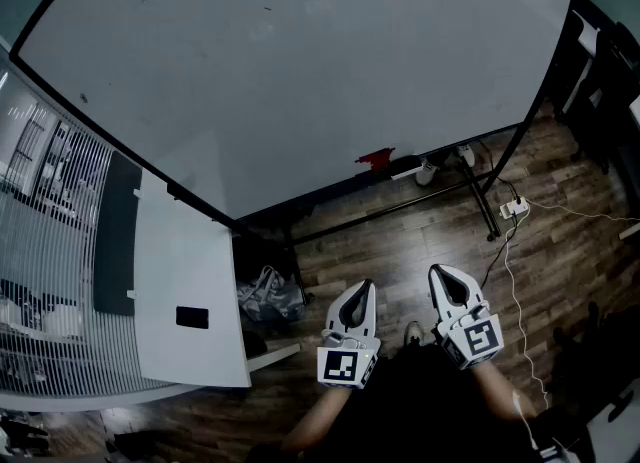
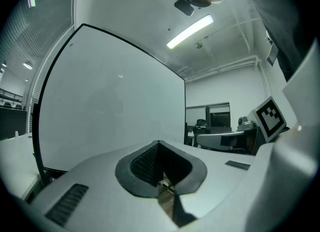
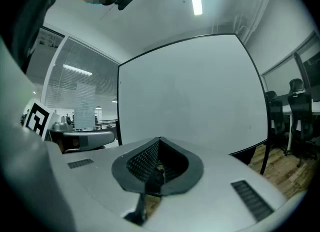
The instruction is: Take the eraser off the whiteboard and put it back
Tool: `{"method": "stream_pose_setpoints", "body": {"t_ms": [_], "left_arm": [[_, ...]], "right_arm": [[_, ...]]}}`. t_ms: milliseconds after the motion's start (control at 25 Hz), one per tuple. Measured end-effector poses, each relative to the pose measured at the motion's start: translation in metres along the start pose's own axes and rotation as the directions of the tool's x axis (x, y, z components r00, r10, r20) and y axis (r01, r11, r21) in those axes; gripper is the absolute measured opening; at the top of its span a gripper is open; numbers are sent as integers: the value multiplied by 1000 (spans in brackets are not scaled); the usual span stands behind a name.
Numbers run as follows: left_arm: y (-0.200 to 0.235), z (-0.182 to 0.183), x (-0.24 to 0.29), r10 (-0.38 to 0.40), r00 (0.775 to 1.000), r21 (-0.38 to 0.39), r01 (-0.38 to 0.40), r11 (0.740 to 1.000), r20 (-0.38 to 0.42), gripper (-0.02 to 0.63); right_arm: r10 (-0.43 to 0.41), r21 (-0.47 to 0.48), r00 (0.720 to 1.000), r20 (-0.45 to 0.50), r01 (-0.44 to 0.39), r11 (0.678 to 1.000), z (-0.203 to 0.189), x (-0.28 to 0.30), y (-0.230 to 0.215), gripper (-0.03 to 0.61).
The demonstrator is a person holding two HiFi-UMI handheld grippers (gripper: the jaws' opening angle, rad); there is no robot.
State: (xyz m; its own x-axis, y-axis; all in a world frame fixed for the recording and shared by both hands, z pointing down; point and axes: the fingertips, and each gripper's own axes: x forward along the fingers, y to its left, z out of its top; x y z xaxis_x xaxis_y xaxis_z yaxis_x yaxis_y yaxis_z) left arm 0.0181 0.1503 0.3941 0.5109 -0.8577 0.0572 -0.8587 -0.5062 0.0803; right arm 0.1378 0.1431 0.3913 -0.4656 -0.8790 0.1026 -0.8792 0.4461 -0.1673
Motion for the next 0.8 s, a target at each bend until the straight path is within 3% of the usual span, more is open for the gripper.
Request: {"method": "stream_pose_setpoints", "body": {"t_ms": [800], "left_arm": [[-16,-5,-1,24,1000,12,-23,1000,-16,8]], "right_arm": [[44,14,998,37,-45,999,3,-13,-7,14]]}}
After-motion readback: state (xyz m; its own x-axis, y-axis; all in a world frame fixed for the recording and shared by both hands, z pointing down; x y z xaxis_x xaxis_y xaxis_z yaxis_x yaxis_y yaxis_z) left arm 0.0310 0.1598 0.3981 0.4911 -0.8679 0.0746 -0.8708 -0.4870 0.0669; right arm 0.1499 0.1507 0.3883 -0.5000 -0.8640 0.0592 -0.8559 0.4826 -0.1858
